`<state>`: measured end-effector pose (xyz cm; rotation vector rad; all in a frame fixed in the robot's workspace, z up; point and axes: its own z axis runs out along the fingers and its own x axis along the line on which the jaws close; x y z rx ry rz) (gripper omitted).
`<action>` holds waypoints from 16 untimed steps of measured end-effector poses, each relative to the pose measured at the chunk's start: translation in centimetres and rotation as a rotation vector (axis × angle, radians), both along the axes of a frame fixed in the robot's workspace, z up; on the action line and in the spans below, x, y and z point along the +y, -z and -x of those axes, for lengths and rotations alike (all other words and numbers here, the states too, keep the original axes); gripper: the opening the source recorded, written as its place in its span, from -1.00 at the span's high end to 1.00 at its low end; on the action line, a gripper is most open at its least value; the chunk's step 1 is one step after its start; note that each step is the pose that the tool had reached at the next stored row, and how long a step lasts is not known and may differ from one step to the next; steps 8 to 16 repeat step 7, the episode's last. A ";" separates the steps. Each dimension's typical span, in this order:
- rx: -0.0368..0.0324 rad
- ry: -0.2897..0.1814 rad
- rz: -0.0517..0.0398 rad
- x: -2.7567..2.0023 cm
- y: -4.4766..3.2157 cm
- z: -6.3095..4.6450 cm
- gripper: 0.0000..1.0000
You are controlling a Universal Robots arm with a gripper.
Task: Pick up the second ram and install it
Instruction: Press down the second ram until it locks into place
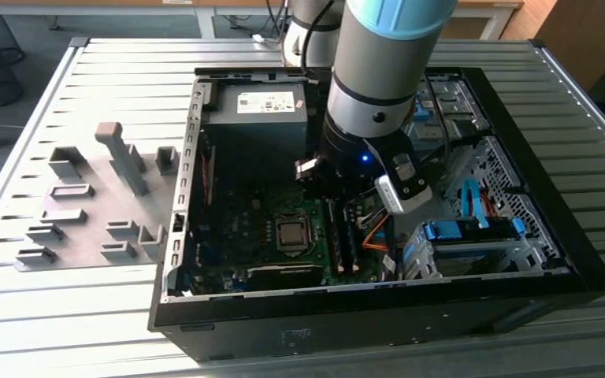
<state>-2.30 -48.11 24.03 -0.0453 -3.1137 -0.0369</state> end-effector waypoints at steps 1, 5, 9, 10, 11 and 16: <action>0.0000 0.000 0.0002 0.00 -0.02 0.0 0.79; 0.0000 0.000 0.0001 0.00 -0.10 0.0 0.79; 0.0000 0.000 0.0001 0.00 -0.12 0.0 0.79; 0.0000 0.000 0.0001 0.00 -0.12 0.0 0.79; 0.0000 0.000 0.0001 0.00 -0.12 0.0 0.79; 0.0000 0.000 0.0001 0.00 -0.12 0.0 0.79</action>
